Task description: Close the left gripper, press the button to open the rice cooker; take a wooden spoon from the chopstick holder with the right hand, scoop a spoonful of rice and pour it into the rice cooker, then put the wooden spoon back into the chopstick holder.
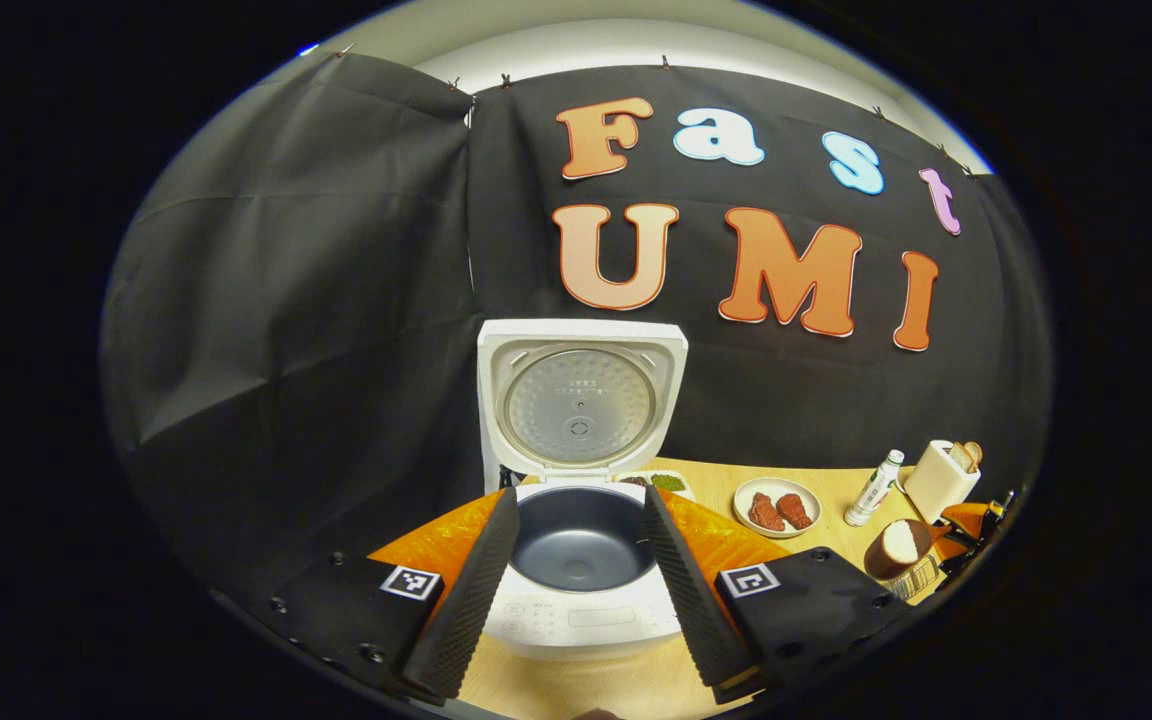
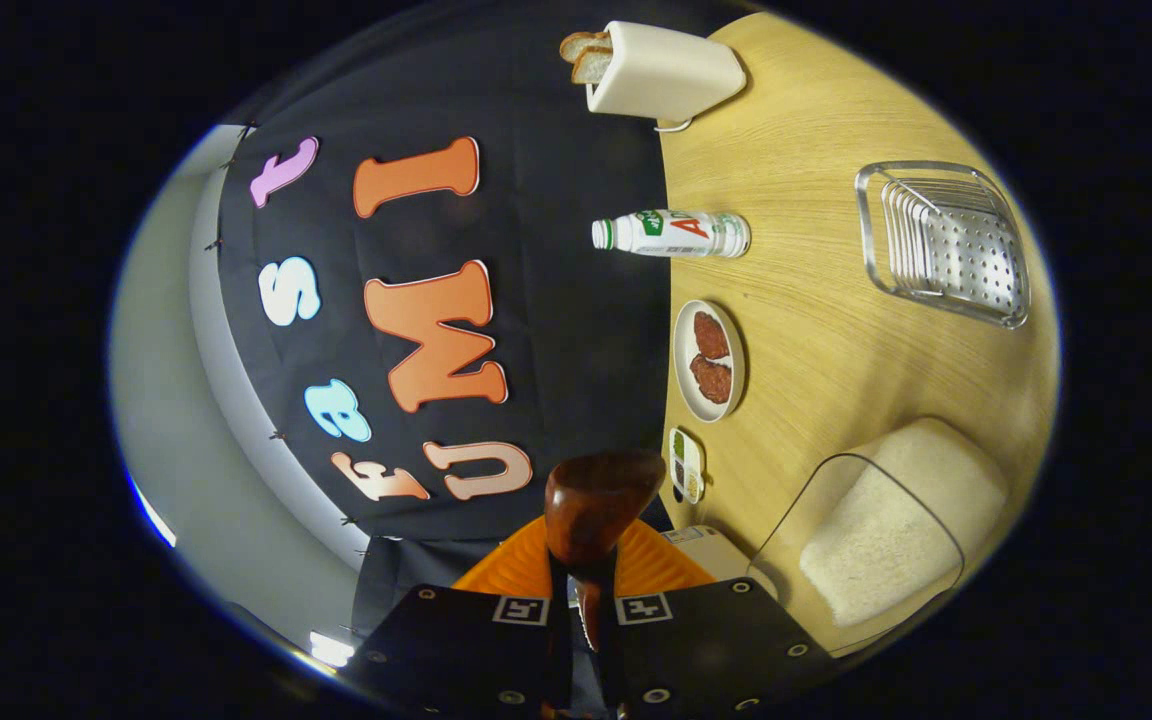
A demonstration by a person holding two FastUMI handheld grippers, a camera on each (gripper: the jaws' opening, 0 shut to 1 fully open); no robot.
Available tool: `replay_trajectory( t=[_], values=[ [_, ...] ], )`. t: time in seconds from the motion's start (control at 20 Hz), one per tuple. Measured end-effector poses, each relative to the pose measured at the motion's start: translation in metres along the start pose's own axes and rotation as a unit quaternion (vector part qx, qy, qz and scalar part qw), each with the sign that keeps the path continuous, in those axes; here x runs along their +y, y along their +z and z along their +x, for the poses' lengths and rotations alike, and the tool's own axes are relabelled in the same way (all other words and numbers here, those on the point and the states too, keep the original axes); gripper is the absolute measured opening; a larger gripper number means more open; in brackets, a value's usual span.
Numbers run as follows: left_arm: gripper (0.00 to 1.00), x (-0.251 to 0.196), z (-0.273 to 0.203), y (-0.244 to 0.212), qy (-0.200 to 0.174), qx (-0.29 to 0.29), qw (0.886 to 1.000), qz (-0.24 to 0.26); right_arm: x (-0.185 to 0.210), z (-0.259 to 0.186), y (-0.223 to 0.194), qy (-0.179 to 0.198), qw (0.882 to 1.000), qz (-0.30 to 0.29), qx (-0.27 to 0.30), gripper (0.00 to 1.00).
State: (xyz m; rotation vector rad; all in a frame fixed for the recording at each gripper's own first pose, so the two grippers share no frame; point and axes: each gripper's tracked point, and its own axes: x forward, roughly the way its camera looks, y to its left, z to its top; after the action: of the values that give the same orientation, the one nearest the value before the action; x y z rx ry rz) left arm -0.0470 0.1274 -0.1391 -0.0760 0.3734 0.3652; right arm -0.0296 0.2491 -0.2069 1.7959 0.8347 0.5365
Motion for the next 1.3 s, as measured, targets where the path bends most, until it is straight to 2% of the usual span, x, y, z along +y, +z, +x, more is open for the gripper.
replay_trajectory(
  t=[0.05, 0.3, 0.75, 1.1, 1.3],
  values=[
    [0.87, 0.004, -0.001, 0.0, 0.003, -0.002, 1.0, -0.001, 0.007, 0.004, -0.006, 0.003, 1.0, -0.003, 0.006, 0.1],
    [0.87, 0.026, -0.007, 0.001, 0.019, -0.008, 1.0, -0.011, 0.023, 0.033, -0.042, 0.003, 0.999, -0.005, 0.033, 0.1],
    [0.87, 0.093, -0.021, -0.001, 0.066, -0.019, 0.998, -0.016, 0.044, 0.092, -0.118, -0.007, 0.995, -0.032, 0.091, 0.1],
    [0.87, 0.146, -0.032, -0.008, 0.101, -0.019, 0.995, -0.02, 0.042, 0.154, -0.179, -0.026, 0.991, -0.058, 0.114, 0.1],
    [0.92, 0.177, -0.038, -0.009, 0.129, -0.023, 0.991, -0.019, 0.037, 0.191, -0.203, -0.044, 0.988, -0.094, 0.112, 0.1]
  ],
)
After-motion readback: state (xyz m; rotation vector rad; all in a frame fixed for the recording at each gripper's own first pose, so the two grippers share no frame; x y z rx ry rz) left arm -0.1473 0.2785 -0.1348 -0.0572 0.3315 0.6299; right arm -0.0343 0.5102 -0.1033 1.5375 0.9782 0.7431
